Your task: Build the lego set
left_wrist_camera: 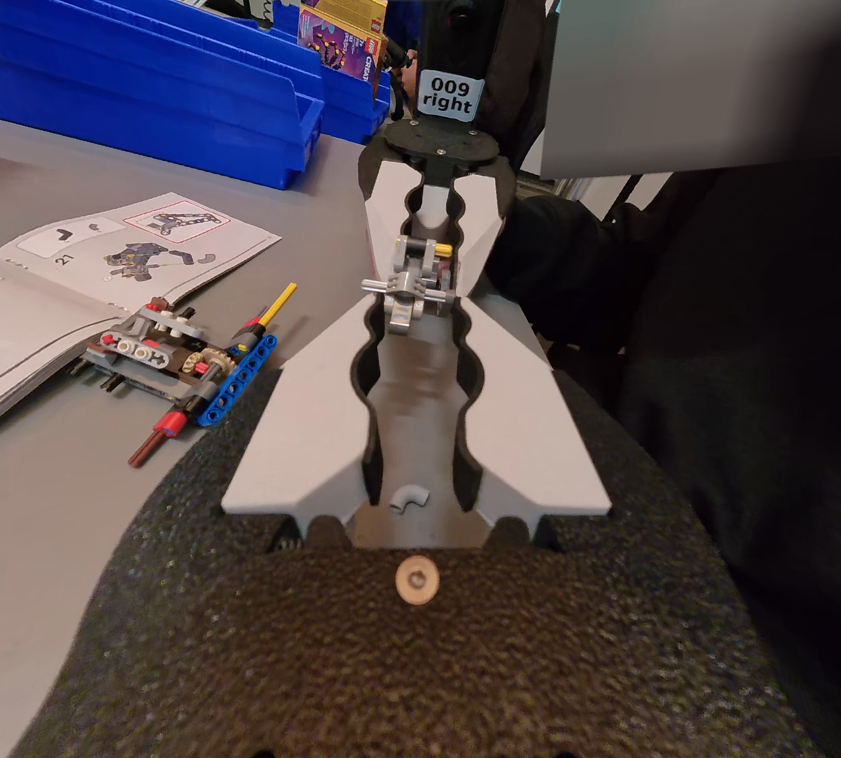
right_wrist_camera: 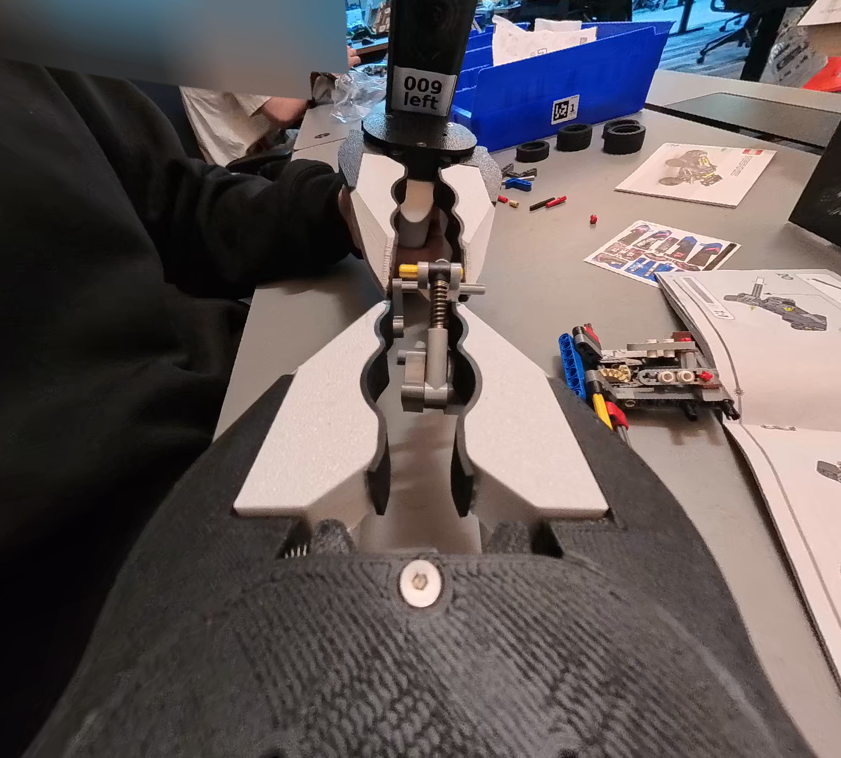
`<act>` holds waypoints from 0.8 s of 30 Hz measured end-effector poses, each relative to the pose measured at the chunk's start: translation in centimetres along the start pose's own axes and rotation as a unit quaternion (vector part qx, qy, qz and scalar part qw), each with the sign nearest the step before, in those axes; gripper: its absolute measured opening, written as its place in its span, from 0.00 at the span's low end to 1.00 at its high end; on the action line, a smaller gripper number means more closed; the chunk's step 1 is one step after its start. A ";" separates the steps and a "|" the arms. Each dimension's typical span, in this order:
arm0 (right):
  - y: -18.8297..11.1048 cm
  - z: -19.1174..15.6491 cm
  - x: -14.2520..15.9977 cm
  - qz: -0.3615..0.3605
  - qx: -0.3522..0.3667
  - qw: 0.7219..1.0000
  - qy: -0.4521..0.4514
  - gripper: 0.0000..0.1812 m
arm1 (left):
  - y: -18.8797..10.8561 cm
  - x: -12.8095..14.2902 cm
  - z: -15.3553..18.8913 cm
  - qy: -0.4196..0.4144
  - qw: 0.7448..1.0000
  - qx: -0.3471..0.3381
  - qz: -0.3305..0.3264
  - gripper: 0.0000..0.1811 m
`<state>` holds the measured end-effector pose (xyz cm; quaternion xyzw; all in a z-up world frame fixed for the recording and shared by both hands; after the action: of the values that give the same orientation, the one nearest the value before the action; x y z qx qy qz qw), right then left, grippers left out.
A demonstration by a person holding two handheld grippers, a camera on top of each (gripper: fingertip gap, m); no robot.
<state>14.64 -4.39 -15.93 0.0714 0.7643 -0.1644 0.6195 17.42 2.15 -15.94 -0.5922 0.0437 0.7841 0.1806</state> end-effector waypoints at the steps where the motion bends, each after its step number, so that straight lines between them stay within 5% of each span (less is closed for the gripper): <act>1: 0.0 0.0 0.0 0.001 -0.001 1.000 0.001 0.12 | 0.0 -0.1 0.0 0.005 1.000 0.001 0.002 0.15; 24: 0.2 -0.1 0.2 -0.014 0.002 1.000 -0.006 0.11 | -0.1 0.1 0.1 -0.021 1.000 0.017 -0.004 0.14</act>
<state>14.56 -4.14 -16.18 0.0604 0.7611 -0.1752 0.6216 17.37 2.29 -16.03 -0.5722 0.0507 0.7949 0.1950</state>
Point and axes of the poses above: each gripper's, where its closed fingertips meet, y out along the fingers, x out of its underside, z = x × y across the jaws, the point moved 4 cm from there along -y, back along the fingers, and after that the axes turned 2 degrees about -x, right-handed, at the moved point
